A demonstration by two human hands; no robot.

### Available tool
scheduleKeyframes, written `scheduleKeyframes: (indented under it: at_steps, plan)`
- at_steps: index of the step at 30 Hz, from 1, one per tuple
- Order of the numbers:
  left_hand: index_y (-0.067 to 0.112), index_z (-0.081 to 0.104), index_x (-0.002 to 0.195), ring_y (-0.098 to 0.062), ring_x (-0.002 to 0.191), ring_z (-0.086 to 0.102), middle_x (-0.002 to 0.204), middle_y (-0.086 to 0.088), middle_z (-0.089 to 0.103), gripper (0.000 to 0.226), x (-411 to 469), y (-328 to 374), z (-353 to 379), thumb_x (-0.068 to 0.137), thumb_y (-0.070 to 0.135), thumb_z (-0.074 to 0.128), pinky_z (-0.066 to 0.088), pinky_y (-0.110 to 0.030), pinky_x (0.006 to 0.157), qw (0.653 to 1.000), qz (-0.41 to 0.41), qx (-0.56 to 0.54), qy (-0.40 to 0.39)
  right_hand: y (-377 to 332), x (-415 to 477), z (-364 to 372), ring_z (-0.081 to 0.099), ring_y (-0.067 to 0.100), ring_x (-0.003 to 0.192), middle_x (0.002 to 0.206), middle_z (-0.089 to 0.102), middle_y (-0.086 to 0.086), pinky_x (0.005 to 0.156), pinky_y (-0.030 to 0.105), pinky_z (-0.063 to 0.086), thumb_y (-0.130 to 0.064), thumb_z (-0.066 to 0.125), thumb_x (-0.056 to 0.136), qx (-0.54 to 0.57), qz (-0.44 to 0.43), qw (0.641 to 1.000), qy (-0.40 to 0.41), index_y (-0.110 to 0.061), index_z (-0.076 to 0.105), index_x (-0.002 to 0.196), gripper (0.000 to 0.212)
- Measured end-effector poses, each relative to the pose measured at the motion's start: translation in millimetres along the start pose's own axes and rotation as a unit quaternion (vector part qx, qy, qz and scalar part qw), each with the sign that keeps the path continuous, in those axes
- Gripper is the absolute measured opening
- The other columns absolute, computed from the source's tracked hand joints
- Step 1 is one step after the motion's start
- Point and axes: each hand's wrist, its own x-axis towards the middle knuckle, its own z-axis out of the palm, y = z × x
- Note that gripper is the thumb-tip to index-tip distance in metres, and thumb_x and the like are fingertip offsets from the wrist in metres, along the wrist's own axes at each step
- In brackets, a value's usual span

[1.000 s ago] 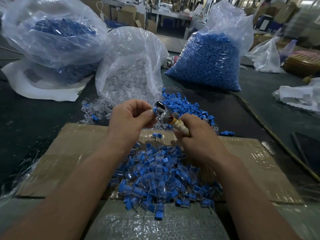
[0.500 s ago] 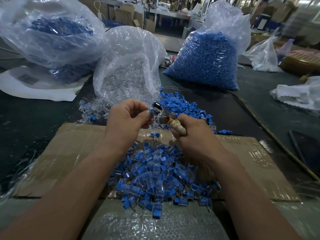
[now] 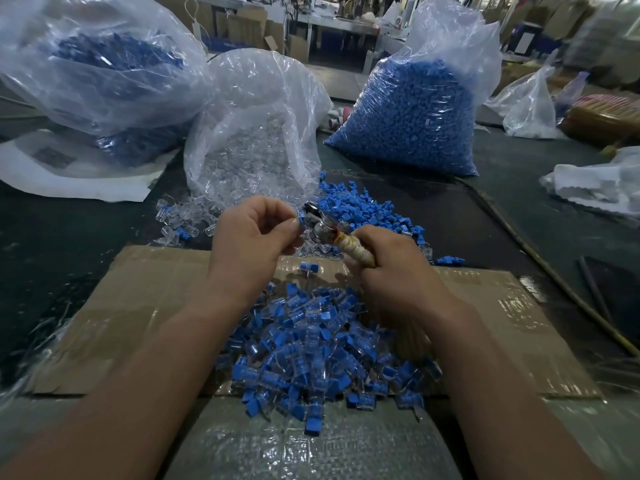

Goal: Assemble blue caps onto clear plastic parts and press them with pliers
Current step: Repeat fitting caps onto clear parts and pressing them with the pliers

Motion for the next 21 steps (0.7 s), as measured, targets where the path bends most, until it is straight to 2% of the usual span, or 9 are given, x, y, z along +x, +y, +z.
scheduleKeyframes:
  at_steps: [6,9,11,14,16,18,21]
  plan:
    - [0.022,0.058,0.071,0.001,0.057,0.061,0.065,0.005,0.062,0.028,-1.3,-2.7,0.6,0.082,-0.003,0.061,0.051,-0.013,0.057,0.999,0.014,0.033,0.015,4.6,-1.7,-11.1,0.043,0.000,0.071,0.079,0.048,-0.015,0.056,0.023,0.029,-0.011,0.060,0.083,0.017,0.004,0.999,-0.043,-0.028,0.049,0.090,0.021]
    - [0.019,0.060,0.074,-0.004,0.061,0.064,0.064,0.004,0.066,0.024,4.1,-1.9,-8.1,0.083,-0.002,0.060,0.051,-0.015,0.058,0.998,-0.024,-0.033,0.044,10.2,-2.4,-16.4,0.042,0.000,0.071,0.079,0.046,-0.016,0.056,0.023,0.029,-0.008,0.059,0.083,-0.010,0.020,0.998,-0.056,-0.030,0.048,0.090,0.026]
    - [0.015,0.063,0.077,-0.009,0.062,0.066,0.066,0.001,0.069,0.019,6.0,0.3,-15.2,0.083,-0.002,0.059,0.051,-0.017,0.055,0.995,-0.053,-0.077,0.026,14.5,-2.8,-20.4,0.043,0.001,0.072,0.079,0.046,-0.016,0.057,0.023,0.030,-0.009,0.060,0.083,-0.020,0.039,0.997,-0.062,-0.031,0.048,0.091,0.027]
    - [0.011,0.064,0.078,-0.011,0.055,0.063,0.068,-0.002,0.070,0.007,3.1,5.7,-20.5,0.074,0.006,0.064,0.046,-0.016,0.044,0.987,-0.098,-0.098,-0.080,19.8,-3.1,-24.8,0.049,0.008,0.080,0.084,0.051,-0.014,0.063,0.026,0.037,-0.015,0.066,0.079,-0.018,0.069,0.995,-0.075,-0.032,0.051,0.094,0.027]
    - [0.014,0.066,0.072,-0.010,0.046,0.058,0.066,-0.005,0.070,0.013,1.8,9.1,-22.2,0.060,0.017,0.070,0.040,-0.015,0.038,0.975,-0.127,-0.094,-0.157,21.6,-3.3,-25.7,0.051,0.013,0.087,0.089,0.052,-0.011,0.071,0.030,0.041,-0.021,0.072,0.075,-0.039,0.084,0.992,-0.086,-0.032,0.054,0.097,0.030]
    - [0.018,0.069,0.064,-0.009,0.042,0.054,0.065,-0.007,0.069,0.018,1.7,13.0,-23.5,0.048,0.024,0.075,0.038,-0.013,0.037,0.959,-0.141,-0.077,-0.233,22.3,-3.8,-25.6,0.052,0.012,0.089,0.090,0.052,-0.012,0.075,0.031,0.043,-0.027,0.077,0.070,-0.050,0.091,0.990,-0.096,-0.028,0.058,0.103,0.038]
    - [0.019,0.072,0.065,-0.007,0.044,0.052,0.064,-0.005,0.069,0.024,1.4,14.4,-23.8,0.045,0.030,0.076,0.038,-0.015,0.042,0.939,-0.136,-0.032,-0.314,22.6,-4.3,-23.9,0.052,0.011,0.090,0.095,0.054,-0.012,0.078,0.030,0.044,-0.032,0.080,0.065,-0.051,0.102,0.988,-0.103,-0.027,0.059,0.110,0.050]
